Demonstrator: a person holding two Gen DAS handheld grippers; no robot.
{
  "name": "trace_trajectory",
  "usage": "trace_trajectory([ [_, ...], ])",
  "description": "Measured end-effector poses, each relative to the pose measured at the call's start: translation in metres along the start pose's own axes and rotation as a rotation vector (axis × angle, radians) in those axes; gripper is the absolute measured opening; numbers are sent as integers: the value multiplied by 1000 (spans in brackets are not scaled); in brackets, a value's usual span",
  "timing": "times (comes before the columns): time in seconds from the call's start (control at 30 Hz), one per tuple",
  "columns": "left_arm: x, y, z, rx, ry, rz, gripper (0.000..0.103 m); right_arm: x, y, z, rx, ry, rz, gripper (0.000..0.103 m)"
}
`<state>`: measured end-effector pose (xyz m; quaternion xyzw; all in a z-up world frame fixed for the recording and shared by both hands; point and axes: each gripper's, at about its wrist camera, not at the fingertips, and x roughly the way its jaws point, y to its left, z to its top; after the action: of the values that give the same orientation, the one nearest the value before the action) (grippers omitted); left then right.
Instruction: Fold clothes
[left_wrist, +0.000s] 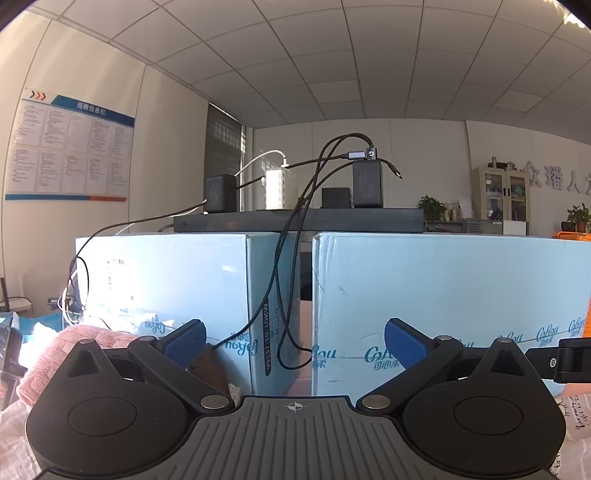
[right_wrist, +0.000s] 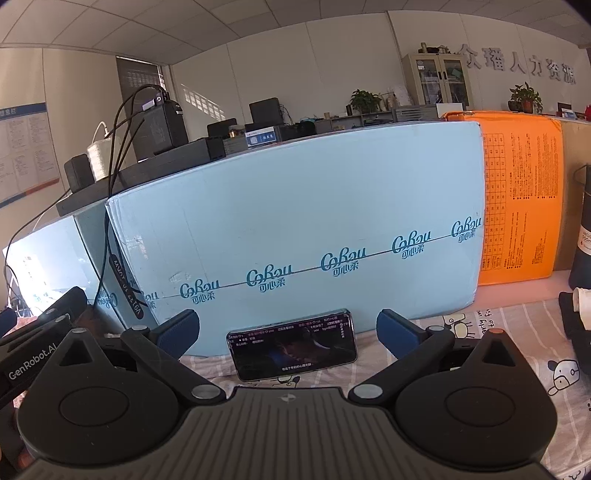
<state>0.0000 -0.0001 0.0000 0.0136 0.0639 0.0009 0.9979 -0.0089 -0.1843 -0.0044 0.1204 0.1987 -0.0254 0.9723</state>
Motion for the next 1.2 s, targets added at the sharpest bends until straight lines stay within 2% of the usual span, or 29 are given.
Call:
trace_trajectory([
  [1.2, 2, 2, -1, -24, -11, -2, 103, 5, -3, -1, 12, 0, -17, 103],
])
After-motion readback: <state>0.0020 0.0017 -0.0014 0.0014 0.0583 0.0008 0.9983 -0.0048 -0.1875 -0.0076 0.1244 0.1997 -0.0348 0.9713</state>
